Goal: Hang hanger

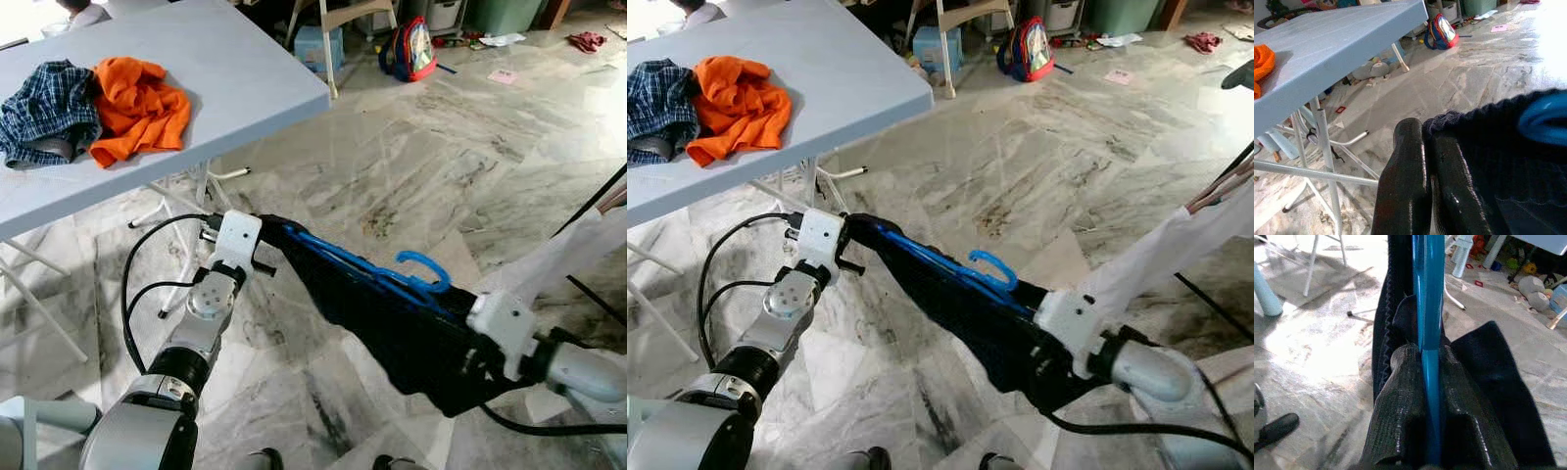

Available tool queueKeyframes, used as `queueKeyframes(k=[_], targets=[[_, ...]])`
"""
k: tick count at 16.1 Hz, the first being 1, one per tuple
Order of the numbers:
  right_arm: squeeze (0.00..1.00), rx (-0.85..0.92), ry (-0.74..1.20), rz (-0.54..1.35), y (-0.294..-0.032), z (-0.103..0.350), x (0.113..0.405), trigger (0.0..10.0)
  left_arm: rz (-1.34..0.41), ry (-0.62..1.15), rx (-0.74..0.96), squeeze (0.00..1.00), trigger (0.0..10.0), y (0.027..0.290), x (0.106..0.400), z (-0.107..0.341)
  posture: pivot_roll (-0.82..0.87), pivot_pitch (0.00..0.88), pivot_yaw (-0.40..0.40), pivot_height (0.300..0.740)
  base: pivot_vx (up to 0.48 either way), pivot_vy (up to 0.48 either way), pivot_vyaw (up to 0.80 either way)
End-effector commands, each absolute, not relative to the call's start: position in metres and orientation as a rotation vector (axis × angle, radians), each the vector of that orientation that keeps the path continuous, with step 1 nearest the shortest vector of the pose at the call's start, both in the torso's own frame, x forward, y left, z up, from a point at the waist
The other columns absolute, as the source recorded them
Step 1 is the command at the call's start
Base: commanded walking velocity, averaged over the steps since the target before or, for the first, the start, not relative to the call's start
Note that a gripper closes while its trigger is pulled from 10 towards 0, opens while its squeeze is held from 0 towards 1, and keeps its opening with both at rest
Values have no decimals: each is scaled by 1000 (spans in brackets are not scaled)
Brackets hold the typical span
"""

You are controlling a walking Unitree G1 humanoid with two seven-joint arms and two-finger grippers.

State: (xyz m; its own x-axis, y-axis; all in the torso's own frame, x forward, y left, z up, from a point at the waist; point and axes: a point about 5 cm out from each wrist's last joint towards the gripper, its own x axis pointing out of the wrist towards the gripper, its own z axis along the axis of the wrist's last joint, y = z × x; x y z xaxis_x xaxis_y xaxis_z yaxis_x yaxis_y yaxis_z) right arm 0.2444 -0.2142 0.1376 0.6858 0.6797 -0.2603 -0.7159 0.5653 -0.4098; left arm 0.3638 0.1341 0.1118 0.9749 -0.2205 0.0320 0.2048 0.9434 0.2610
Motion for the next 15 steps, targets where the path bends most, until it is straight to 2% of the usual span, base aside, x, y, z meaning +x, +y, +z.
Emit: queueKeyframes(k=[1,5,7,10,13,14,15], targets=[[0,-504,115,788,-234,144,238,10000,-64,-54,231,0,0,170,367,118,-27,165,78,740,0,0,0],[0,-565,177,828,-244,140,229,10000,-66,-56,228,0,0,169,368,119,-29,164,83,740,0,0,0],[0,-476,69,697,-245,153,243,10000,-78,-54,224,0,0,165,367,116,-30,164,88,740,0,0,0],[0,-494,-2,567,-242,155,254,10000,-87,-54,224,0,0,160,363,110,-29,170,88,740,0,0,0],[0,-487,-29,550,-235,155,257,10000,-125,-10,190,0,0,149,356,96,-36,179,84,740,0,0,0],[0,-499,-31,550,-234,155,258,10000,-156,1,179,1000,8667,143,352,90,-40,181,81,740,0,0,0],[0,-508,-31,553,-233,155,258,10000,-185,6,161,1000,10000,137,348,86,-42,184,78,740,0,0,0]])
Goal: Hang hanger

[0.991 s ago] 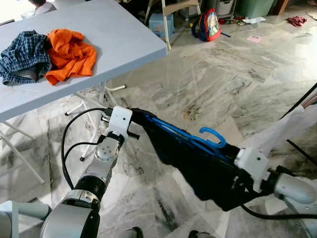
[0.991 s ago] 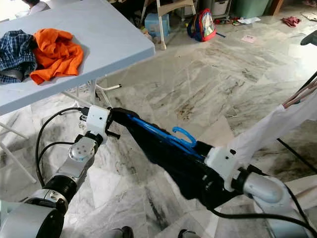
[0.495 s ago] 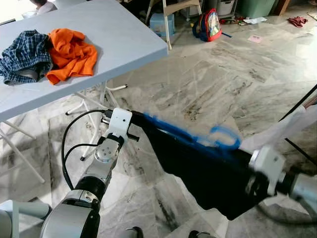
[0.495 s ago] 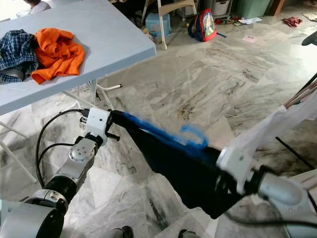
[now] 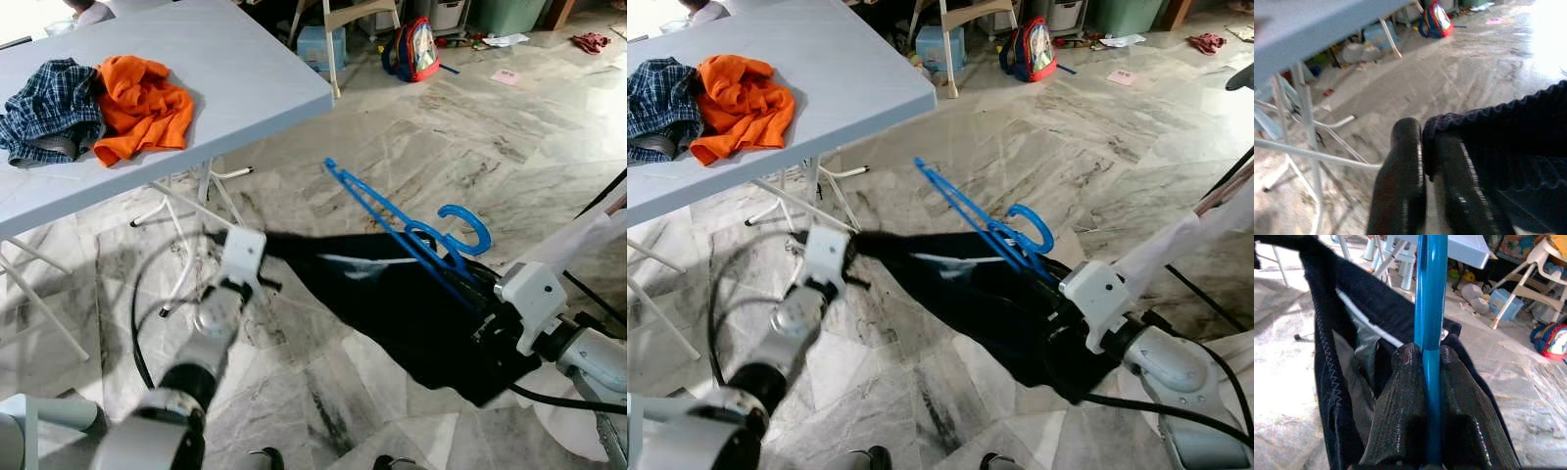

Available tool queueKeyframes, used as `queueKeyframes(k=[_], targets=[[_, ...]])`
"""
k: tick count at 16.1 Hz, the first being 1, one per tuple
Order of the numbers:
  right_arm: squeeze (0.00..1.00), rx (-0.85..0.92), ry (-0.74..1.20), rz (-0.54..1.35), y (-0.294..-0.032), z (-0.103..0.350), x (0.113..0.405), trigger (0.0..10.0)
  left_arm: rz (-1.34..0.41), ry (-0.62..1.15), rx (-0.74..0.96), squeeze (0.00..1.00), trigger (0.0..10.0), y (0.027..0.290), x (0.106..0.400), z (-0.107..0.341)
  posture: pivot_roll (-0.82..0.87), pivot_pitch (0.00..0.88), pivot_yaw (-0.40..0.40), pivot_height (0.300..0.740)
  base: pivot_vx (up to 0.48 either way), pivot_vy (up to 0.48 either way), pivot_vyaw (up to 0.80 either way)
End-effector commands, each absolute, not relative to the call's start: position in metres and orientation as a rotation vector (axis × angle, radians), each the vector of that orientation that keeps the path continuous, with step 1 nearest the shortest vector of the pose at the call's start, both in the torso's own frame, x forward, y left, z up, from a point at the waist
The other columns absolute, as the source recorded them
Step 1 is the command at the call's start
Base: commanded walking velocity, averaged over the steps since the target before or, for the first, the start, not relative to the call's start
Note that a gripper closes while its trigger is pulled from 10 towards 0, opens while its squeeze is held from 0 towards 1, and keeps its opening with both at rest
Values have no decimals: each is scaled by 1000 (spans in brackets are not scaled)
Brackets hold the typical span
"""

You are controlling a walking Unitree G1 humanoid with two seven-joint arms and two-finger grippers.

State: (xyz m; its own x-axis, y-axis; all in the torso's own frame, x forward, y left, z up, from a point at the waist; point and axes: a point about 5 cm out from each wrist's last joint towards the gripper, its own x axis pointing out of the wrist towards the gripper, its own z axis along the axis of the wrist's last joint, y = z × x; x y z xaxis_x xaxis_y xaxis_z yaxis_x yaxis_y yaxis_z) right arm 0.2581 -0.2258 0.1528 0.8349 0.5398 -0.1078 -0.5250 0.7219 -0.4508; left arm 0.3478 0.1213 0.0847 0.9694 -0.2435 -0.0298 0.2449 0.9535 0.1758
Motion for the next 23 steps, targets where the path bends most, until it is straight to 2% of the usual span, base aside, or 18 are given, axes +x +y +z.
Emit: queueKeyframes(k=[1,7,11,14,17,20,23], targets=[[0,-514,-25,560,-233,155,258,10000,-200,14,152,1000,10000,133,346,82,-42,184,75,740,0,0,0],[0,-613,25,616,-242,158,260,10000,-235,62,138,1000,10000,132,336,67,-46,193,50,740,0,0,0],[0,-712,136,755,-244,149,251,10000,-232,88,144,1000,10000,134,332,61,-47,199,47,740,0,0,0],[0,-733,158,780,-246,150,251,10000,-258,118,138,1000,10000,130,329,55,-50,198,44,740,0,0,0],[0,-763,155,806,-241,149,254,10000,-404,129,65,1000,10000,108,321,50,-47,197,37,740,0,0,0],[0,-796,140,836,-232,148,261,10000,-586,128,86,1000,10000,91,313,48,-41,198,37,740,0,0,0],[0,-837,140,870,-228,146,265,10000,-621,99,125,1000,10000,90,314,52,-39,202,39,740,0,0,0]])
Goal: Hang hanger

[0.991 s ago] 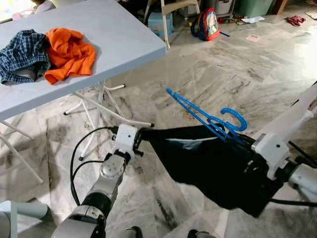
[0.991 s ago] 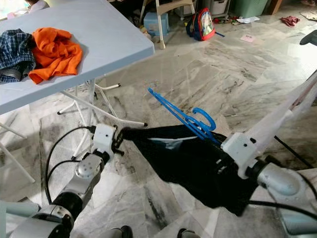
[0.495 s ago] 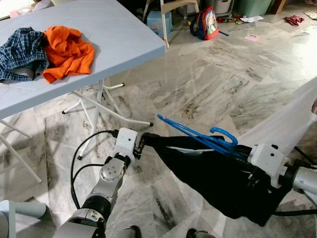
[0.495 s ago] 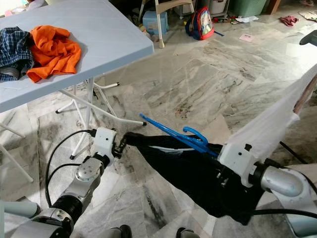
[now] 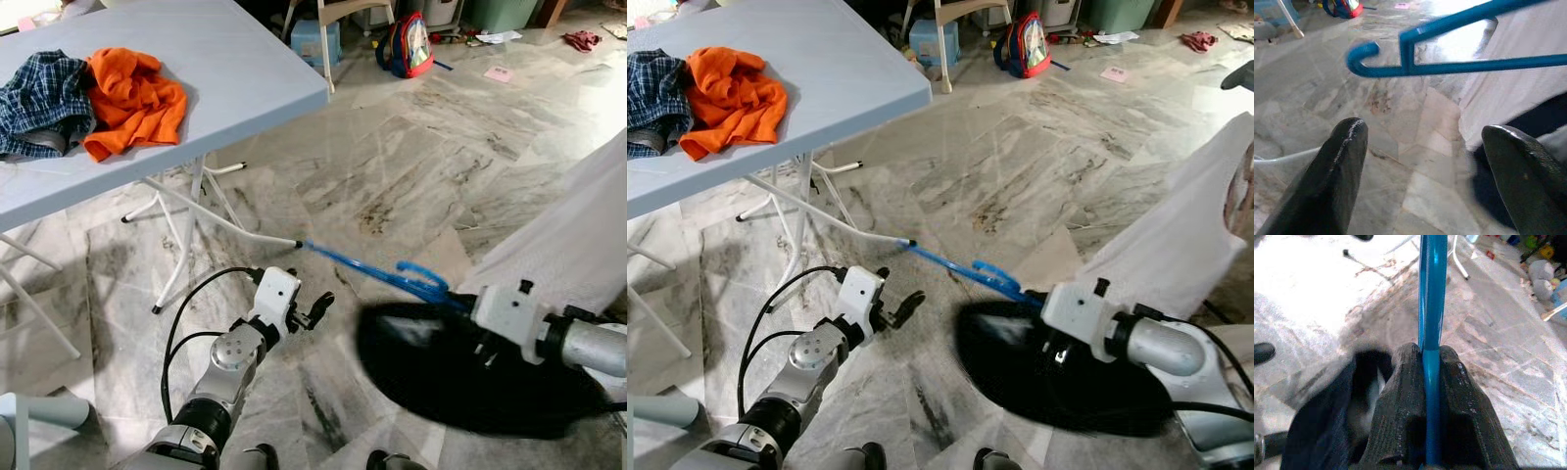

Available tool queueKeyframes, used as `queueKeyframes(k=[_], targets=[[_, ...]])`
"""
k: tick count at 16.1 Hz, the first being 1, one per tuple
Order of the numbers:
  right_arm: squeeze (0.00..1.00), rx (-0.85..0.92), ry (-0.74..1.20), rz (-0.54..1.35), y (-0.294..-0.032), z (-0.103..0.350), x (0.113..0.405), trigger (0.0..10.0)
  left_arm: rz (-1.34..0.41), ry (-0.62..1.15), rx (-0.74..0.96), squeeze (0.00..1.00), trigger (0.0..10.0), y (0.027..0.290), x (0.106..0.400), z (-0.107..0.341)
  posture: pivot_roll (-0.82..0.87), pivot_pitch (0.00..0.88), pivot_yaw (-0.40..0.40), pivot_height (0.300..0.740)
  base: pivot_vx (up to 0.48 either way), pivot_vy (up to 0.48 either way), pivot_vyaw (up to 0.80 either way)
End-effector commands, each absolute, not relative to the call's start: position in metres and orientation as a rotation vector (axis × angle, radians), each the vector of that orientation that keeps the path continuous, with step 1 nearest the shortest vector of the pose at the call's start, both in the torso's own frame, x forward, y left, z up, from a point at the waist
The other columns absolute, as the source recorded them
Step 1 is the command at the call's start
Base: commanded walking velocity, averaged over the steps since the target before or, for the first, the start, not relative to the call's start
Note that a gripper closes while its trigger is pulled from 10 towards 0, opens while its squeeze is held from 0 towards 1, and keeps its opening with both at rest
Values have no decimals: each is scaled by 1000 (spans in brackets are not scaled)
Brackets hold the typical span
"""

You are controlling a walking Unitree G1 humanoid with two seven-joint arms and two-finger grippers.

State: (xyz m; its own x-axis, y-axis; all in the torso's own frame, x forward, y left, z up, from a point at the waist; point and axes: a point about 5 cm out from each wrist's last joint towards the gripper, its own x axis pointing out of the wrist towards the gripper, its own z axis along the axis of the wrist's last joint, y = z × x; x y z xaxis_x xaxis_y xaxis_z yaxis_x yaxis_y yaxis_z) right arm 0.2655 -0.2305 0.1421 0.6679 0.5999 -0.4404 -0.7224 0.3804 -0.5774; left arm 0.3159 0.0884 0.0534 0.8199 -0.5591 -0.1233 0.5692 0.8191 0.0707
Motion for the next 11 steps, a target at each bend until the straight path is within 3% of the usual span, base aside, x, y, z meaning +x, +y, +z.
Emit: queueKeyframes(k=[1,6,11], targets=[[0,-852,135,880,-226,148,268,10000,-625,90,130,1000,10000,90,314,54,-38,202,39,740,0,0,0],[0,-879,137,911,-224,146,273,10000,-659,53,164,1000,10000,88,312,57,-33,194,31,740,0,0,0],[0,-907,132,942,-219,144,277,10000,-699,-106,252,1000,10000,88,318,82,-31,190,36,740,0,0,0]])
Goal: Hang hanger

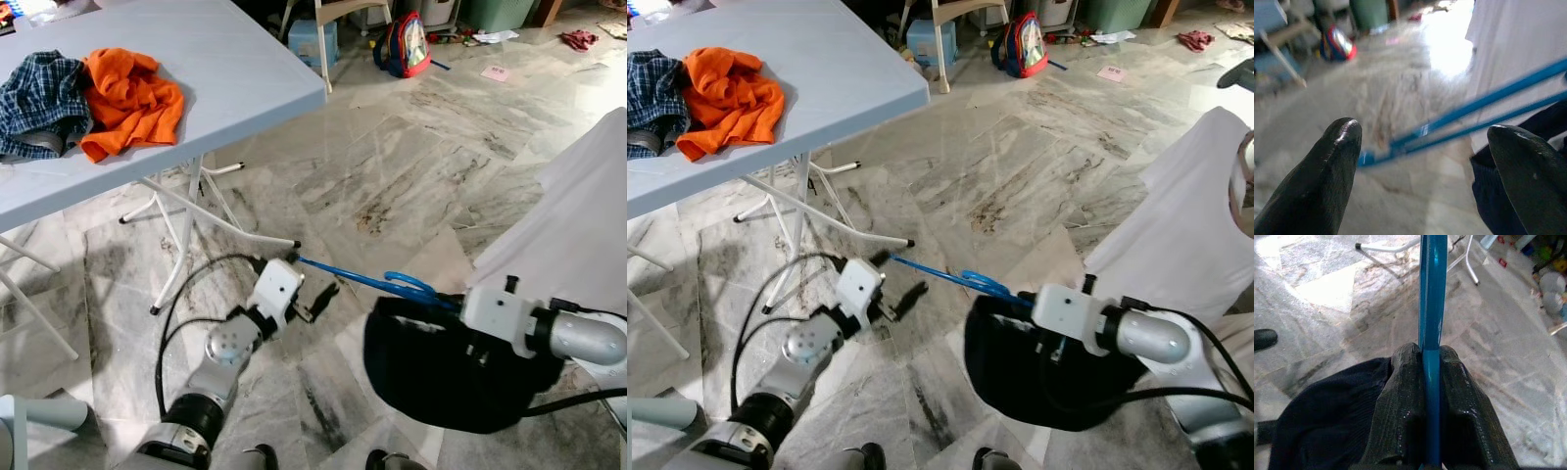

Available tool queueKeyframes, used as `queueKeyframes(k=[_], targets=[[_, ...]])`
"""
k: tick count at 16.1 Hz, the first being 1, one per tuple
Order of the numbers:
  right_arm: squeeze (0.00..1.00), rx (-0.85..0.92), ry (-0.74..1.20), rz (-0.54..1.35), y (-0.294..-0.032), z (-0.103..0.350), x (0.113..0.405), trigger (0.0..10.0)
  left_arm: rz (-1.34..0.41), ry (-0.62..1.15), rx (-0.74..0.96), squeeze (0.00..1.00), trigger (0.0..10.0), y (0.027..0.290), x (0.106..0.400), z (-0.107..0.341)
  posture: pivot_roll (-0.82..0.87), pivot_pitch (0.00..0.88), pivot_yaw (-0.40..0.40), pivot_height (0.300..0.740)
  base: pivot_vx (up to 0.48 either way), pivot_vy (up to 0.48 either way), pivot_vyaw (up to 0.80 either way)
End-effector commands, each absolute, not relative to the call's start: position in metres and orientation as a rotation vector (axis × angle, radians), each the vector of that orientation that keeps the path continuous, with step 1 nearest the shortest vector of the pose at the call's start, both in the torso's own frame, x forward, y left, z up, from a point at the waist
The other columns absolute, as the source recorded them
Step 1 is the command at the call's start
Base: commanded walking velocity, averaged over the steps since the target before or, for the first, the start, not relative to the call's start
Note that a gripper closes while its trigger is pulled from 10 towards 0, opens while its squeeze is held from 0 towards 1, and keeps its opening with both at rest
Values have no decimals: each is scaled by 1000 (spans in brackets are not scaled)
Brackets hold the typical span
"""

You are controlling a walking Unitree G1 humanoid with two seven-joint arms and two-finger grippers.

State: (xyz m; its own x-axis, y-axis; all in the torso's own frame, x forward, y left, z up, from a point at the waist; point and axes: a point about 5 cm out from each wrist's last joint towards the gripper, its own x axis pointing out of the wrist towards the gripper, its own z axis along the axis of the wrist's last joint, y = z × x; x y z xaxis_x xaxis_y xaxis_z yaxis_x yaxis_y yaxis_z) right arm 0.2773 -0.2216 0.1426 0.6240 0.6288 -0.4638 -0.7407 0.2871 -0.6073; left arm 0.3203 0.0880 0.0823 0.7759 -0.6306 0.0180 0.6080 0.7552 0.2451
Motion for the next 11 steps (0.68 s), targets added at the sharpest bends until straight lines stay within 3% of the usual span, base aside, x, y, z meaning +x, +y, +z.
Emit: queueKeyframes(k=[1,11], targets=[[0,-920,129,951,-217,143,278,10000,-712,-138,277,1000,10000,88,321,88,-30,191,37,740,0,0,0],[0,-1060,-66,982,-184,167,320,10000,-694,-167,435,1000,10000,115,336,104,-18,216,38,740,0,0,0]])
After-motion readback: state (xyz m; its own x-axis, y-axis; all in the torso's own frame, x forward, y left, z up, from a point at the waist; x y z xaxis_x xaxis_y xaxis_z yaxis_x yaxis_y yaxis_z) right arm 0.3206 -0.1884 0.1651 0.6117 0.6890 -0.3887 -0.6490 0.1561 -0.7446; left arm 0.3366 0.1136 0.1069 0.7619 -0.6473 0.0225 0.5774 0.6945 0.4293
